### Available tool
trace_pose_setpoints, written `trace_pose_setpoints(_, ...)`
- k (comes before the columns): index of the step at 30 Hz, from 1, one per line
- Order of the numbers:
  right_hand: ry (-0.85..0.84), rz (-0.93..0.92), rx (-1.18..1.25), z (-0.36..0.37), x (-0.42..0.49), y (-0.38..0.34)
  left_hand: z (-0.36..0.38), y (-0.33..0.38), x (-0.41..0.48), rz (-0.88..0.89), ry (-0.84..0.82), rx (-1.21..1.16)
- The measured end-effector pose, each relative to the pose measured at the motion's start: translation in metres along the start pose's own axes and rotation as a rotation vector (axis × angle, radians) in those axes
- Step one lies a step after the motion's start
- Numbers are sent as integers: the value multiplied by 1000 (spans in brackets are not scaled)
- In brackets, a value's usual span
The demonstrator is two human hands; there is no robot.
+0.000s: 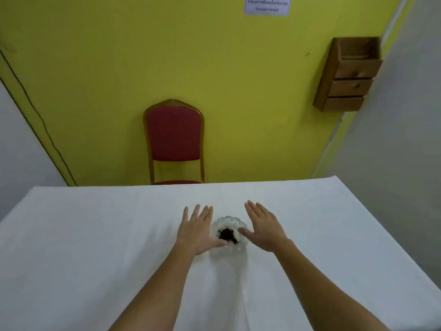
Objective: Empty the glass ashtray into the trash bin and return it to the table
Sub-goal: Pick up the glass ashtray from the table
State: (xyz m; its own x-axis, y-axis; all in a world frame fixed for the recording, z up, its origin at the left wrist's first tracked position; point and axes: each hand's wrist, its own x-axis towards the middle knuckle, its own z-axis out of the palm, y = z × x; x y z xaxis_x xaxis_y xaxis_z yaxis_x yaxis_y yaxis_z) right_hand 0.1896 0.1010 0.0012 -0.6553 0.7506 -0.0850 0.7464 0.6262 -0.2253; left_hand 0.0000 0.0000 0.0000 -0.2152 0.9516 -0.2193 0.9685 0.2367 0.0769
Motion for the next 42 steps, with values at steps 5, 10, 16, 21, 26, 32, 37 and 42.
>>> trace_pose_setpoints(5,-177,12,-67,29,-7,10,29,4,5,9,-5,96)
trace_pose_setpoints(10,-216,-9,-123,34,2,11,40,3,17,48,-25,122)
trace_pose_setpoints(16,-215,-47,-119,40,13,11,43,0,25,84,10,0)
trace_pose_setpoints(21,-140,-84,-95,44,15,13,36,1,24,85,33,-53)
trace_pose_setpoints(26,-88,-88,-53,34,5,28,22,19,22,92,89,-69)
trace_pose_setpoints(32,54,-29,-50,-17,-28,83,-17,89,30,179,177,-70)
trace_pose_setpoints(37,184,83,-72,-79,-88,151,-51,185,46,346,264,-49)
trace_pose_setpoints(42,264,241,-114,-129,-171,230,-68,304,50,536,338,-78)
